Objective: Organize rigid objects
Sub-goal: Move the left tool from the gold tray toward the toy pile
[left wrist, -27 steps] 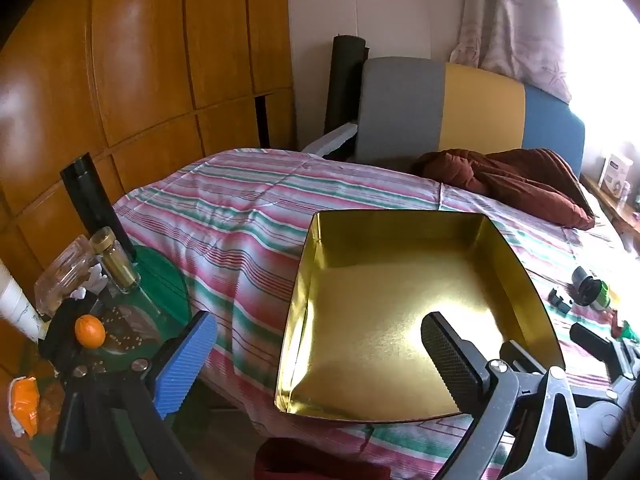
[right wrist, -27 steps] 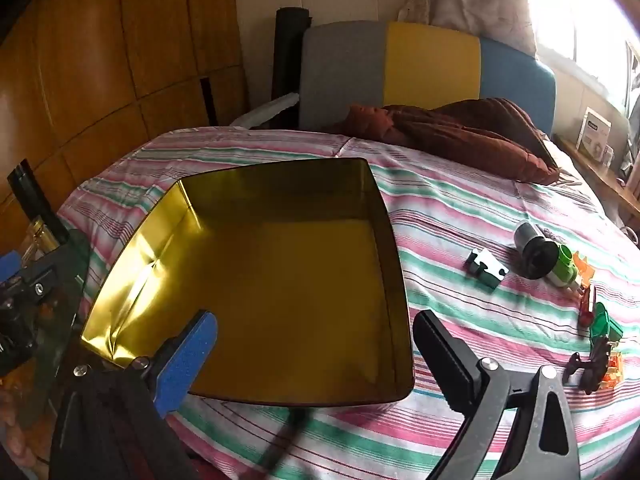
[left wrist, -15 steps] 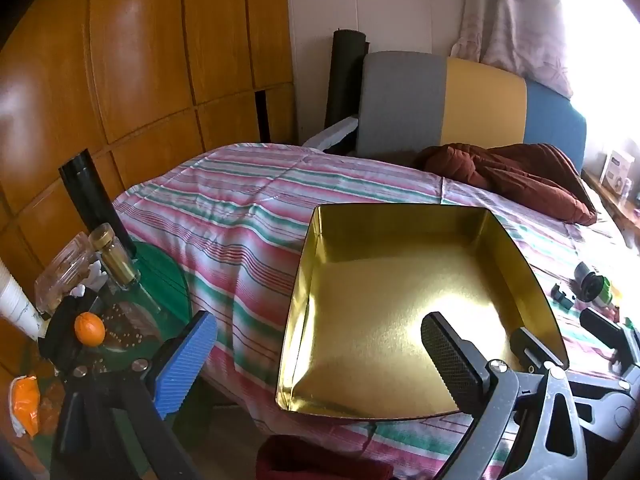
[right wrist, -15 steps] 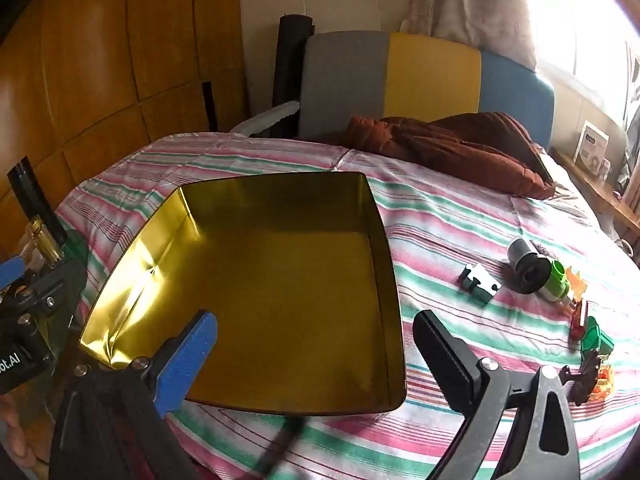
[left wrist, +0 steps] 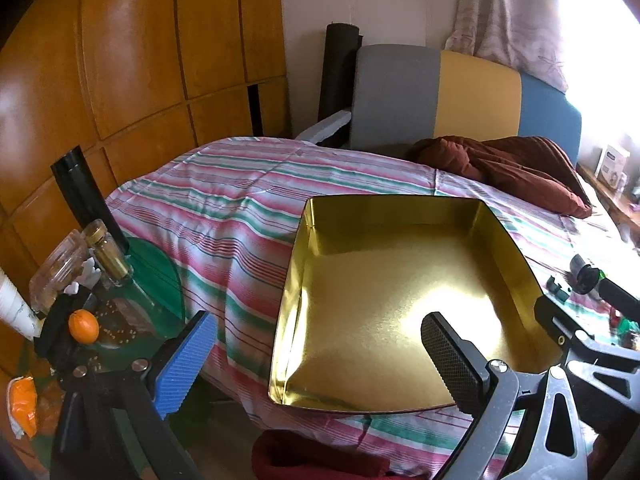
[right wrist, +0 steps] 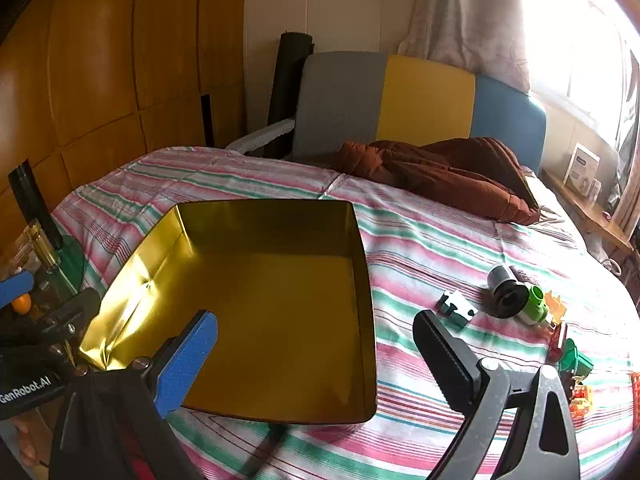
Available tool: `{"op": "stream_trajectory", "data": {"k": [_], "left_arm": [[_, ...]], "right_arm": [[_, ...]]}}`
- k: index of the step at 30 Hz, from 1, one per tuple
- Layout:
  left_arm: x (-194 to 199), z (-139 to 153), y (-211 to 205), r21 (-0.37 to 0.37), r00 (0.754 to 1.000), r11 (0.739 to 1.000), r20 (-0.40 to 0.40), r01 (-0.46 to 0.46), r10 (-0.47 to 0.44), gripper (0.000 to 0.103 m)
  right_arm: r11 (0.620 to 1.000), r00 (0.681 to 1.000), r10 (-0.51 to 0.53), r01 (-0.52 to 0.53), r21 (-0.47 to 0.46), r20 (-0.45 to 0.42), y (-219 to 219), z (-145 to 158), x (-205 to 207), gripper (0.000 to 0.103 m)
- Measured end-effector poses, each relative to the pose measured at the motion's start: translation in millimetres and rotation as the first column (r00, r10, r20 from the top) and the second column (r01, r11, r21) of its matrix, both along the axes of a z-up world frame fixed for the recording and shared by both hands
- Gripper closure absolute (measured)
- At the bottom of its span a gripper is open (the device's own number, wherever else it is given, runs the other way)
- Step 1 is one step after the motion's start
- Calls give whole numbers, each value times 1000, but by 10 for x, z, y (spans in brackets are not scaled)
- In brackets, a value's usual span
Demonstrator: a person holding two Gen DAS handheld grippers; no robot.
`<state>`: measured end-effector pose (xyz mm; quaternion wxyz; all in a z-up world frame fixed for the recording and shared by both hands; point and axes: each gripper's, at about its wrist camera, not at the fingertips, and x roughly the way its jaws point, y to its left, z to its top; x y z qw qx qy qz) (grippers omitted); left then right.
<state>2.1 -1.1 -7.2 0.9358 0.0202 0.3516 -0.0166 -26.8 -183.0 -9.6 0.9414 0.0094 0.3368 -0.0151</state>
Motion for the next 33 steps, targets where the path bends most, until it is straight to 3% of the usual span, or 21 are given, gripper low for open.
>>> {"op": "stream_trajectory", "data": {"k": [9, 16, 19, 24, 28, 33], "left_arm": [[-7, 5, -54, -13, 999, 999, -7, 39, -40, 0], [9, -53, -156, -87, 986, 984, -49, 153, -158, 0], [1, -71, -272, -80, 977, 976, -54, 201, -206, 0], [18, -81, -479, -97, 953, 953, -67, 288, -295, 0], [27, -37, -681, -116, 925, 923, -59, 367, -375, 0], [-3, 12, -1038, -79, 878, 879, -60, 470, -474, 0]], "right_arm": [[1000, 1000, -5, 5, 4, 13, -58, 39, -27, 3], [1000, 1000, -4, 4, 17, 17, -206, 54, -32, 3], [999, 1000, -19, 19, 44, 12, -351, 54, -47, 3], [995, 998, -61, 62, 83, -11, -767, 61, -94, 3], [981, 988, -153, 154, 122, -20, -1317, 95, -201, 3], [924, 942, -333, 334, 188, -39, -2253, 123, -407, 3]]}}
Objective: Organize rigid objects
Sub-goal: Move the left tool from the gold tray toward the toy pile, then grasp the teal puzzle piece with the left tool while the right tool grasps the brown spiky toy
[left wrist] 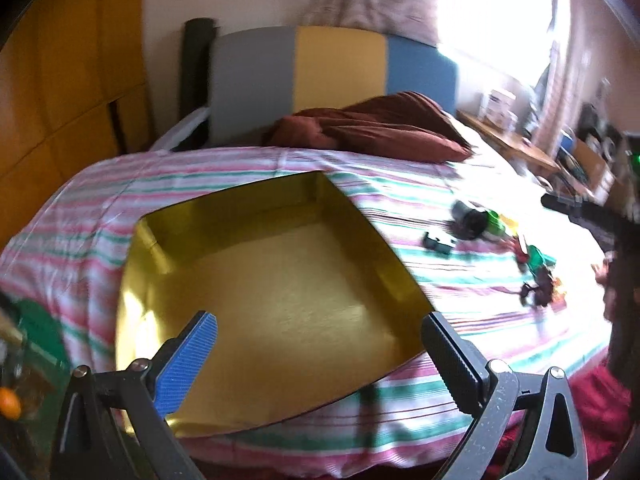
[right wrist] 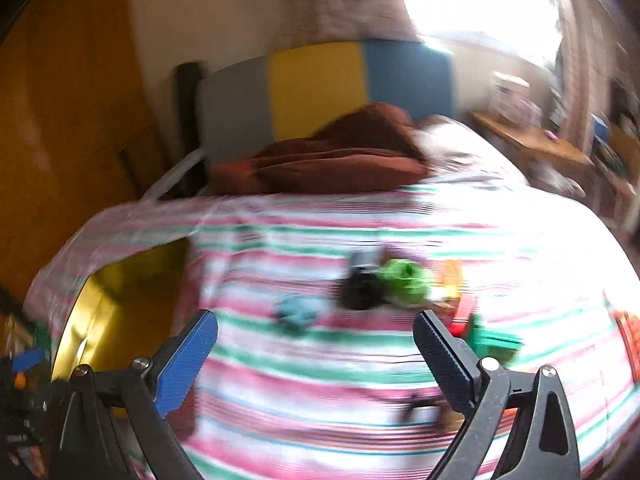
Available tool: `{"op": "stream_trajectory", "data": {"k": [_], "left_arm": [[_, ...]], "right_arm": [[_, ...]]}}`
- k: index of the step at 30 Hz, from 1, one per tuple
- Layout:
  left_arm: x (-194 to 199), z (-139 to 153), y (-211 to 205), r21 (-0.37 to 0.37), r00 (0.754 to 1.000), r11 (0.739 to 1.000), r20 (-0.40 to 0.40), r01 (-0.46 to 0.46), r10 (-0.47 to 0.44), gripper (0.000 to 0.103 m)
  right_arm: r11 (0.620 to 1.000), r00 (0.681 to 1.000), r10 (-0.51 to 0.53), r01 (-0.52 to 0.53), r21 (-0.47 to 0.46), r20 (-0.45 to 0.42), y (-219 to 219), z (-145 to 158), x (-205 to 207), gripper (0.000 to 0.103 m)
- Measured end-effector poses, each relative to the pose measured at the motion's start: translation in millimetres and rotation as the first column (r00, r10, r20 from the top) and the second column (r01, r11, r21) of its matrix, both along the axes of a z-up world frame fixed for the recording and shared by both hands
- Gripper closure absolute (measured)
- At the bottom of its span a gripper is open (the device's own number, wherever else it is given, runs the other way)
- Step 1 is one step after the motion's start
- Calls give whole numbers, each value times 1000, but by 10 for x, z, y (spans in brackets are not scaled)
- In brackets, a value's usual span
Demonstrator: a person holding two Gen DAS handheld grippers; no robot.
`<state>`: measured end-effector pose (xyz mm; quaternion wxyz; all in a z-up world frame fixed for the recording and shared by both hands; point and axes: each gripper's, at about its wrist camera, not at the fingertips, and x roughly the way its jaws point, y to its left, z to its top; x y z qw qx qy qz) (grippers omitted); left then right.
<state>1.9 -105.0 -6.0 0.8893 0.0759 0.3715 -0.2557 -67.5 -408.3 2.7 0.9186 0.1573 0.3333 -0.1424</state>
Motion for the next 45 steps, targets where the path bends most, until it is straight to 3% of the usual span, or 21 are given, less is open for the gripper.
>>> {"op": "stream_trajectory", "data": {"k": [5, 10, 19, 24, 31, 32, 34, 37, 41, 45], "left_arm": [[-15, 39, -463, 37, 993, 992, 4, 117, -117, 0], [83, 73, -979, 78, 979, 976, -6, 204, -205, 0], [489, -241, -1923, 170, 956, 944, -129, 281, -262, 16], [749, -567, -2286, 222, 952, 935, -193, 277, -236, 16], [965, -864, -2571, 293, 952, 915, -216, 276, -218, 16], [995, -910, -2599, 305, 951, 912, -226, 275, -211, 25], [1042, -977, -2629, 275, 938, 916, -270, 291, -217, 50], [962, -929, -2632, 255, 939, 918, -245, 304, -242, 52], [791, -856, -2522, 218, 939, 926, -223, 309, -261, 52], [579, -676, -2347, 157, 940, 938, -198, 309, -276, 52]], "right_arm": [[981, 981, -188, 189, 42, -40, -826, -176, -205, 3], [949, 957, -281, 288, 125, -68, -1223, -429, -361, 3], [928, 951, -308, 302, 218, -9, -1359, -368, -466, 3], [917, 950, -311, 302, 261, -8, -1425, -398, -457, 3], [908, 951, -310, 296, 296, 1, -1465, -394, -469, 3], [908, 950, -311, 297, 297, 1, -1471, -394, -472, 3], [906, 949, -315, 301, 298, 1, -1481, -394, -478, 3], [907, 949, -314, 301, 293, -3, -1498, -396, -466, 3], [908, 956, -294, 284, 308, -15, -1518, -428, -452, 16], [907, 980, -199, 192, 376, -20, -1495, -490, -384, 20]]}}
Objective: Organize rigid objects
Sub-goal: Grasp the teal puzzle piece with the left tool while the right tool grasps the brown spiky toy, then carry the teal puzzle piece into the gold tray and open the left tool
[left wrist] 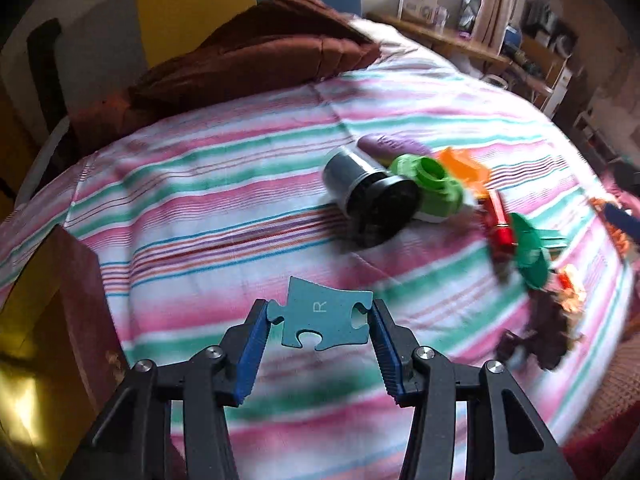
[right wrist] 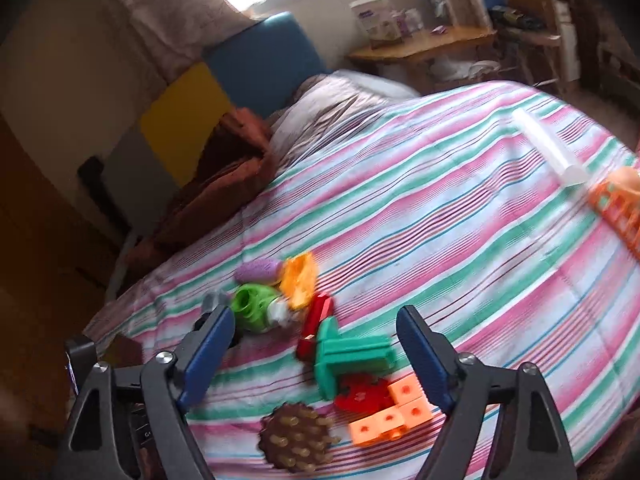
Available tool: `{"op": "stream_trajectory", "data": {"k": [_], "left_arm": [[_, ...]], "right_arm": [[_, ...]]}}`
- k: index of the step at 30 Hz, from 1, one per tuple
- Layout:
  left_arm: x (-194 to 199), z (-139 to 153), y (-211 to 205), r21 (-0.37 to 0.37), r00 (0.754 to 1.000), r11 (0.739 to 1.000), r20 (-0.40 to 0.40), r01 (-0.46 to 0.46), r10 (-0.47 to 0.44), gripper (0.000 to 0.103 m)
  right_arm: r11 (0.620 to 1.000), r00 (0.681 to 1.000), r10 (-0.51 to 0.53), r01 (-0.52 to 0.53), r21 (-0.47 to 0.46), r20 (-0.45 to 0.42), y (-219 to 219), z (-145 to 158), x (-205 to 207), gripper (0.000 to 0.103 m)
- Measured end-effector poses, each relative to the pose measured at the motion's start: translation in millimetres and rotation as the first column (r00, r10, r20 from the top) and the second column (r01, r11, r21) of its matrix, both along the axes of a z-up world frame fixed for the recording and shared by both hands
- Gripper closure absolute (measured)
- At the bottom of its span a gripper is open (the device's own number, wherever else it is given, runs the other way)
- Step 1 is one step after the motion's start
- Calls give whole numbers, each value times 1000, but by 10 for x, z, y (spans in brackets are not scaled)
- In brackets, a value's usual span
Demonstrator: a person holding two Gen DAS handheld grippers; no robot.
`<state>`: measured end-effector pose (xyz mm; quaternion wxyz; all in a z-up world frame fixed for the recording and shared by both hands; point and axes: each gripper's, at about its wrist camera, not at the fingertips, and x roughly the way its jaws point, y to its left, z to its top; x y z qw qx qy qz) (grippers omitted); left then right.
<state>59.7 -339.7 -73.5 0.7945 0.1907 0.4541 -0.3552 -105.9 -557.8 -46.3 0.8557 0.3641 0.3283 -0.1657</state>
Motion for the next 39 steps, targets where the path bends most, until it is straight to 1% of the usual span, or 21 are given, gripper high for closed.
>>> {"op": "stream_trajectory", "data": {"k": [2, 4, 6, 8, 11, 13, 17, 20, 21, 22, 23, 26, 29, 31, 34, 37, 39], "left_arm": [[-99, 89, 88, -19, 1000, 1000, 17, 3, -2, 52], [-200, 178, 162, -41, 1000, 999, 26, 3, -2, 52], [-227, 238, 225, -60, 999, 998, 37, -2, 5, 52], [-263, 298, 327, -78, 999, 997, 43, -11, 14, 52], [-298, 386, 517, -96, 998, 995, 50, -30, 35, 52], [-320, 452, 615, -105, 997, 994, 59, -43, 49, 52], [-327, 579, 873, -122, 993, 990, 84, -71, 81, 52], [-272, 659, 1125, -138, 988, 984, 90, -114, 127, 52], [-243, 673, 1222, -141, 985, 981, 90, -132, 145, 52], [-195, 681, 1349, -141, 981, 977, 90, -158, 171, 52], [-163, 672, 1427, -136, 978, 975, 90, -176, 189, 52], [59, 570, 1796, -107, 957, 957, 80, -269, 278, 52], [431, 453, 2274, -105, 918, 913, 2, -395, 397, 52], [687, 389, 2576, -89, 885, 881, -20, -465, 465, 52], [986, 329, 2904, -80, 847, 843, -23, -531, 531, 52], [1230, 230, 3073, -53, 820, 818, -16, -573, 573, 52], [1365, 162, 3126, -45, 809, 808, -23, -587, 587, 52]], "right_arm": [[996, 997, 82, -81, 39, -14, 63, -50, 87, 25], [984, 984, 174, -172, 53, -36, 183, -88, 185, 27], [972, 969, 235, -233, 32, -73, 314, -112, 249, 28], [951, 942, 305, -308, 2, -140, 502, -158, 335, 28], [926, 909, 358, -375, -44, -212, 684, -201, 378, 28], [914, 894, 368, -399, -78, -255, 771, -223, 378, 28], [894, 870, 387, -435, -107, -305, 830, -272, 381, 28], [876, 846, 396, -465, -130, -357, 897, -317, 414, 28], [868, 834, 400, -478, -135, -380, 929, -345, 438, 34], [858, 825, 376, -482, -177, -422, 972, -373, 445, 46], [854, 827, 346, -473, -217, -443, 979, -367, 441, 63], [859, 834, 338, -463, -221, -435, 942, -354, 422, 63], [855, 838, 334, -462, -235, -431, 932, -345, 411, 63], [854, 841, 332, -460, -243, -427, 924, -337, 399, 64], [854, 845, 330, -457, -248, -421, 947, -360, 445, 64], [855, 847, 329, -455, -248, -418, 956, -377, 464, 64], [856, 848, 328, -453, -248, -416, 957, -389, 472, 64]]}}
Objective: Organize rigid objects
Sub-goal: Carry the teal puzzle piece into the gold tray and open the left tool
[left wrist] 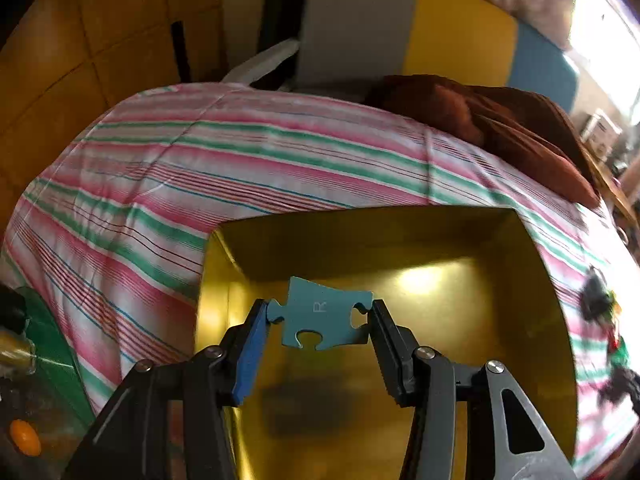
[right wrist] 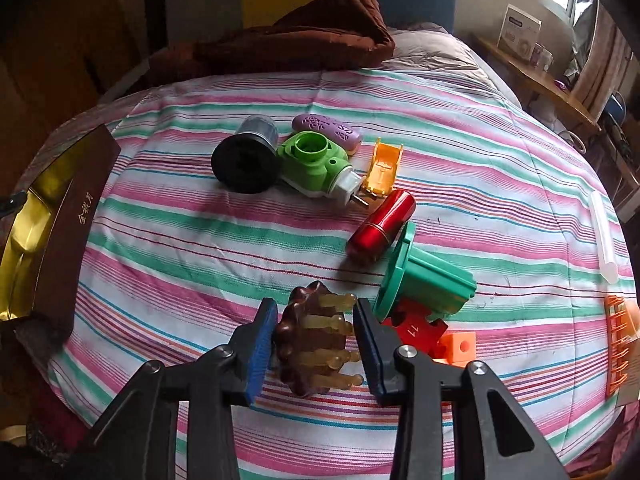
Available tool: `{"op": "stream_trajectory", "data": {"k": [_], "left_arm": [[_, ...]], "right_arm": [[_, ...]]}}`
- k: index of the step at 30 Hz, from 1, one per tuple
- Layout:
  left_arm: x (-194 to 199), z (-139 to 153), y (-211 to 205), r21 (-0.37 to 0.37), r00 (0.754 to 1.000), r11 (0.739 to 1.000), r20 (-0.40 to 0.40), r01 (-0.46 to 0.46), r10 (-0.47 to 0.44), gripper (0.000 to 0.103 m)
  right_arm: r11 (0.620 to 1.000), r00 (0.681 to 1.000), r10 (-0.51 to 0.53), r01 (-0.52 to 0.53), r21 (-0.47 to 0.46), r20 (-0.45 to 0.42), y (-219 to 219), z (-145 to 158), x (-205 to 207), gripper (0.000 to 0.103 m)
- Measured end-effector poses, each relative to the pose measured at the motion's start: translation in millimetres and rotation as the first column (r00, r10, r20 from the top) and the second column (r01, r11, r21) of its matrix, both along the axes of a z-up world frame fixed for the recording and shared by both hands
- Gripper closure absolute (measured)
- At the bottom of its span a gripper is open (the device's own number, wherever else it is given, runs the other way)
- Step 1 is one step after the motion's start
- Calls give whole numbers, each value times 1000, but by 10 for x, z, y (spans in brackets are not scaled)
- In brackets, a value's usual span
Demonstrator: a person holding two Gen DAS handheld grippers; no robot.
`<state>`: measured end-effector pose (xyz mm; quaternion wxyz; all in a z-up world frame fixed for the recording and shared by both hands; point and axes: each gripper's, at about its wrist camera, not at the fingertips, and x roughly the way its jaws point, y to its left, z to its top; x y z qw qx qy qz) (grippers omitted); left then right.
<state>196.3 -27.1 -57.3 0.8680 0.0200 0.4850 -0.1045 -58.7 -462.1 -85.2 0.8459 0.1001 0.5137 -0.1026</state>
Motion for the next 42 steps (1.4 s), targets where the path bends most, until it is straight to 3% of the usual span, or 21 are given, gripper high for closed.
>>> {"op": "stream_trajectory", "data": {"k": [10, 13, 16, 21, 23, 27, 33, 42], "left_arm": [[393, -280, -51, 101, 999, 994, -10, -47, 49, 51], [404, -296, -62, 130, 999, 990, 8, -51, 51, 40], [323, -223, -39, 116, 999, 992, 26, -51, 48, 40], [-75, 84, 20, 97, 992, 994, 120, -40, 28, 39], [-315, 204, 29, 92, 986, 995, 165, -29, 13, 30], [-812, 382, 18, 90, 974, 996, 228, -11, -9, 27], [-1327, 442, -62, 86, 966, 996, 252, 28, -49, 27], [-1634, 395, -70, 50, 970, 997, 233, 54, -64, 27]], "right_arm": [[999, 1000, 4, -5, -33, -5, 24, -32, 43, 66], [999, 1000, 3, -3, -45, -10, 24, -44, 54, 67], [999, 1000, 3, -4, -53, -11, 25, -49, 63, 67], [997, 1000, 9, -10, -76, -5, 64, -42, 56, 67], [997, 1000, 9, -9, -82, -1, 75, -36, 51, 67], [996, 1000, 4, -3, -84, 7, 68, -21, 43, 68], [999, 998, 19, -17, -42, 55, 110, 45, 40, 68], [999, 996, 24, -26, 29, 86, 264, 125, 103, 68]]}}
